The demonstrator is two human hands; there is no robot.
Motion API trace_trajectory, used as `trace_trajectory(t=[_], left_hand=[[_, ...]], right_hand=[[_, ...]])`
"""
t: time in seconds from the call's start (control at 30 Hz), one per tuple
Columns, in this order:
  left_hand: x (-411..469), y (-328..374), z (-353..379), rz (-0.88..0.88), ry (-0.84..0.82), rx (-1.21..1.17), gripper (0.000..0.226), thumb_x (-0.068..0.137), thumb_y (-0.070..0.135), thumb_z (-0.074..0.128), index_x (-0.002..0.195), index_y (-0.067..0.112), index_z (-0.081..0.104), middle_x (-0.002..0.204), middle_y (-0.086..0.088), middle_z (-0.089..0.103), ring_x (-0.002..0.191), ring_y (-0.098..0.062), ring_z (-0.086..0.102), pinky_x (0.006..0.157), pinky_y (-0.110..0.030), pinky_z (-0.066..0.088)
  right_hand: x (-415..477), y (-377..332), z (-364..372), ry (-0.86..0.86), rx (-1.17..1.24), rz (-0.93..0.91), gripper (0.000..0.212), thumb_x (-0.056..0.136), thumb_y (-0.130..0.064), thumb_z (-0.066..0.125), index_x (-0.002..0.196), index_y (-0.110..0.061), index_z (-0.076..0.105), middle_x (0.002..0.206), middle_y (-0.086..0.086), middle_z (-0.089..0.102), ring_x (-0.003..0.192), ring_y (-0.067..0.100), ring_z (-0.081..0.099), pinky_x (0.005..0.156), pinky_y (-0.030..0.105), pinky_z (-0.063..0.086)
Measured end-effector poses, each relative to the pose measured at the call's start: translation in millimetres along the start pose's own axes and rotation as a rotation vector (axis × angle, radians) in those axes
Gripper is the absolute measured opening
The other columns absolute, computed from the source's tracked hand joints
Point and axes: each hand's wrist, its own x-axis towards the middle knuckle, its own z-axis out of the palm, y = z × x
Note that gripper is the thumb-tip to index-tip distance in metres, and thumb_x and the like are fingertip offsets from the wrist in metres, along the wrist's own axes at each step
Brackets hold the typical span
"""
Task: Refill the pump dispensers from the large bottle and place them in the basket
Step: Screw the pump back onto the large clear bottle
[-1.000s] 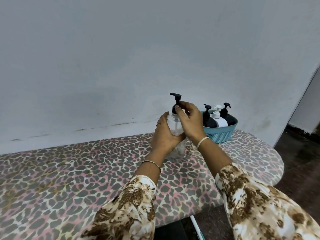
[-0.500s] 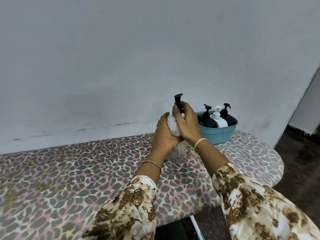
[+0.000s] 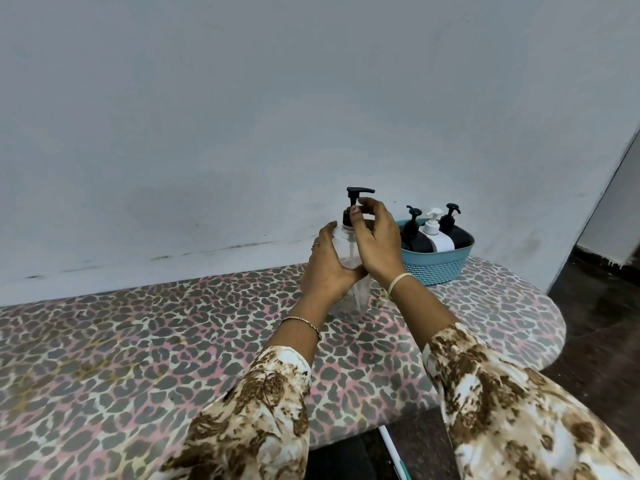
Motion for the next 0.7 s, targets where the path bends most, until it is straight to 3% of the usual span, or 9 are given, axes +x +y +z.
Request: trace_trajectory(t=[0.07, 0.17, 0.23, 0.33, 0.5, 0.63, 0.7], left_hand=[[0.5, -0.2, -1.1, 0.006, -0.008, -0.003, 0.104, 0.060, 0.044, 0.086, 0.142, 0.030, 0.023, 0.142, 0.000, 0.044, 0.126, -0.019, 0.048, 0.096, -0.045, 0.049], [0.5, 0.0, -1.2, 0.004, -0.009, -0.002, 0.104, 0.060, 0.042, 0.086, 0.142, 0.029, 0.023, 0.140, -0.001, 0.047, 0.125, -0.020, 0.050, 0.095, -0.045, 0.050], [-1.0, 2.2, -1.6, 0.000, -0.004, 0.003, 0.104, 0.061, 0.042, 0.086, 0.142, 0.030, 0.023, 0.140, -0.001, 0.046, 0.124, -0.020, 0.050, 0.095, -0.045, 0.050], [-2.2, 4.8, -1.2, -0.018, -0.011, 0.013, 0.103, 0.062, 0.043, 0.085, 0.143, 0.030, 0.022, 0.141, 0.001, 0.043, 0.125, -0.019, 0.048, 0.096, -0.045, 0.049], [-0.6, 4.8, -2.2, -0.031, -0.038, -0.007, 0.107, 0.059, 0.043, 0.086, 0.143, 0.030, 0.021, 0.142, 0.000, 0.044, 0.127, -0.020, 0.048, 0.098, -0.046, 0.048], [-2.2, 6.7, -2.8, -0.048, -0.042, -0.023, 0.109, 0.048, 0.053, 0.081, 0.138, 0.036, 0.021, 0.137, 0.001, 0.049, 0.122, -0.019, 0.053, 0.095, -0.046, 0.050], [-2.5, 6.9, -3.0, -0.052, -0.043, -0.028, 0.109, 0.049, 0.053, 0.082, 0.138, 0.034, 0.022, 0.136, 0.002, 0.049, 0.121, -0.019, 0.053, 0.095, -0.046, 0.050]], right_hand=[[-2.8, 2.2, -0.5, -0.064, -0.047, -0.027, 0.036, 0.101, -0.030, 0.044, 0.132, -0.013, 0.051, 0.126, 0.007, 0.058, 0.114, 0.019, 0.057, 0.100, 0.039, 0.045], [-3.6, 4.7, -0.7, -0.071, -0.058, -0.054, 0.028, 0.099, -0.021, 0.048, 0.124, -0.010, 0.054, 0.116, 0.008, 0.063, 0.108, 0.023, 0.060, 0.095, 0.044, 0.047], [-2.3, 2.9, -0.8, -0.049, -0.019, -0.008, 0.021, 0.095, -0.024, 0.058, 0.112, -0.014, 0.054, 0.107, 0.002, 0.065, 0.101, 0.018, 0.063, 0.091, 0.041, 0.050], [-0.7, -1.0, -0.5, -0.016, 0.013, 0.057, 0.029, 0.087, -0.032, 0.068, 0.103, -0.017, 0.048, 0.104, -0.003, 0.060, 0.096, 0.013, 0.062, 0.087, 0.036, 0.051], [-4.6, 1.3, -0.5, -0.088, -0.034, 0.029, 0.038, 0.100, -0.036, 0.045, 0.130, -0.013, 0.050, 0.128, 0.007, 0.049, 0.114, 0.019, 0.053, 0.101, 0.032, 0.041], [-3.4, 2.4, -1.4, -0.075, -0.068, 0.032, 0.034, 0.100, -0.031, 0.048, 0.124, -0.009, 0.053, 0.126, 0.009, 0.048, 0.110, 0.016, 0.052, 0.096, 0.024, 0.038], [-1.0, 2.6, 0.9, -0.057, -0.049, 0.066, 0.035, 0.095, -0.037, 0.055, 0.118, -0.011, 0.053, 0.119, 0.004, 0.048, 0.106, 0.018, 0.055, 0.095, 0.033, 0.044]])
